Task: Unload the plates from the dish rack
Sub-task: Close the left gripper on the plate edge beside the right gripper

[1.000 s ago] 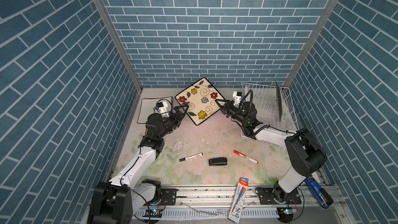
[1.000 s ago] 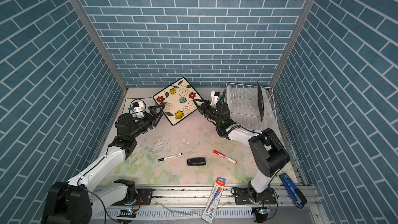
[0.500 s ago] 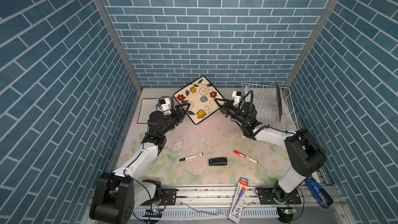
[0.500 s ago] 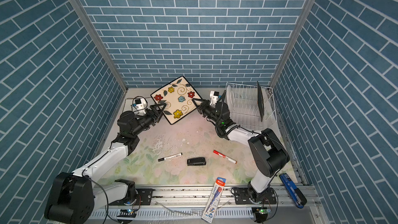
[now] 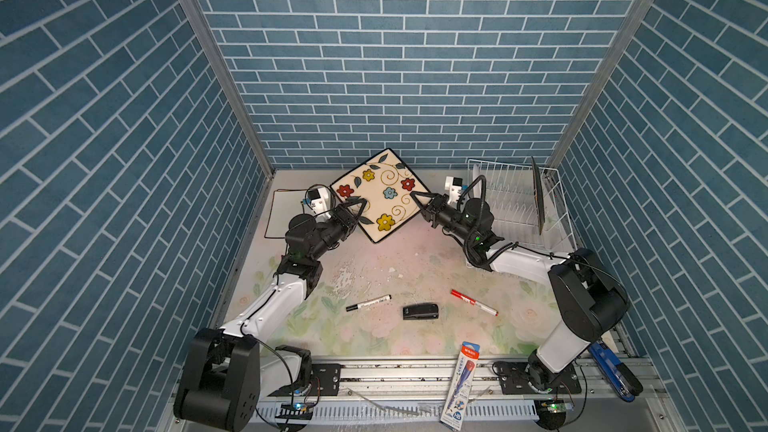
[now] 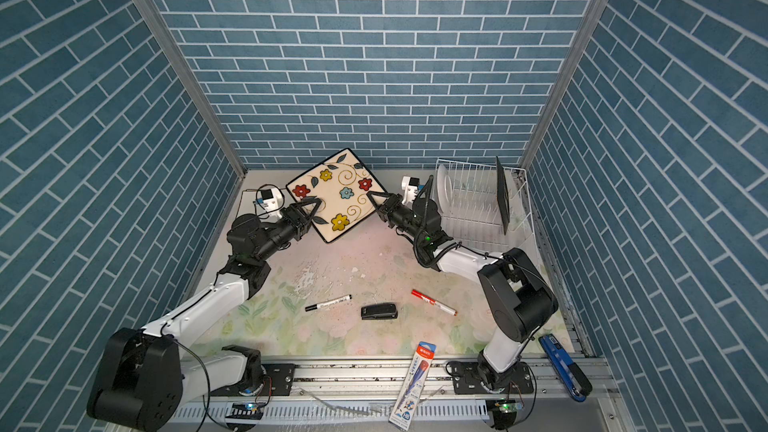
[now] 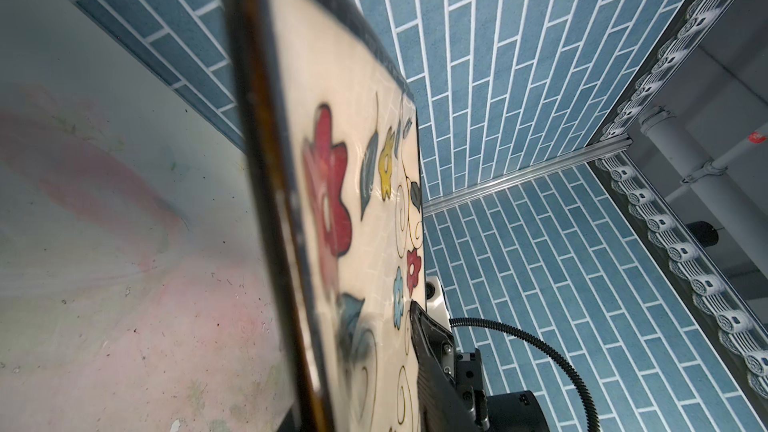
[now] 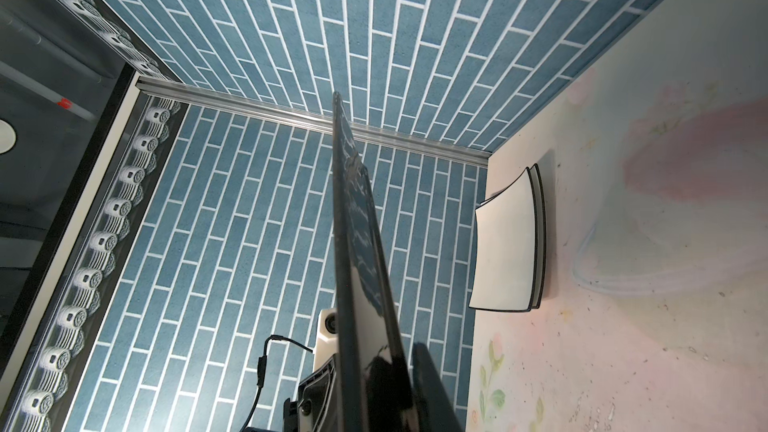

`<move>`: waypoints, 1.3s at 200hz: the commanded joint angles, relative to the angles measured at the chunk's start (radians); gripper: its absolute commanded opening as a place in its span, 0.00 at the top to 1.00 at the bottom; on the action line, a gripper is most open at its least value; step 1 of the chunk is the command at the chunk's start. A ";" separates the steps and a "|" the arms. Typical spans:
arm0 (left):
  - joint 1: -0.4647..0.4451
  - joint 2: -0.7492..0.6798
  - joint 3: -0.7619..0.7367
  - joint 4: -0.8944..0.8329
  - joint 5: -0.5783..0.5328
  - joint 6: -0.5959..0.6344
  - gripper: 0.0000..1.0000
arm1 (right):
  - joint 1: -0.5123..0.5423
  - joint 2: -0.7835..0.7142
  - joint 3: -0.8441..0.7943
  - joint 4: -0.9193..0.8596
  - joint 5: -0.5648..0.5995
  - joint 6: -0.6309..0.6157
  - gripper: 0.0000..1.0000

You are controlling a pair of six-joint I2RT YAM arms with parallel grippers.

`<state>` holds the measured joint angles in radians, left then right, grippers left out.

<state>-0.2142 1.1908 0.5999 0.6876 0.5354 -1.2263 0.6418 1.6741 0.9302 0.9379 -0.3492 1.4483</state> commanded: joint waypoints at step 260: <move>-0.005 0.032 -0.011 0.065 -0.011 -0.011 0.79 | 0.028 0.025 0.106 0.244 -0.020 0.133 1.00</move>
<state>-0.2146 1.2186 0.5941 0.6998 0.5171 -1.2427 0.6613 1.7264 0.9531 0.9710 -0.3500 1.4879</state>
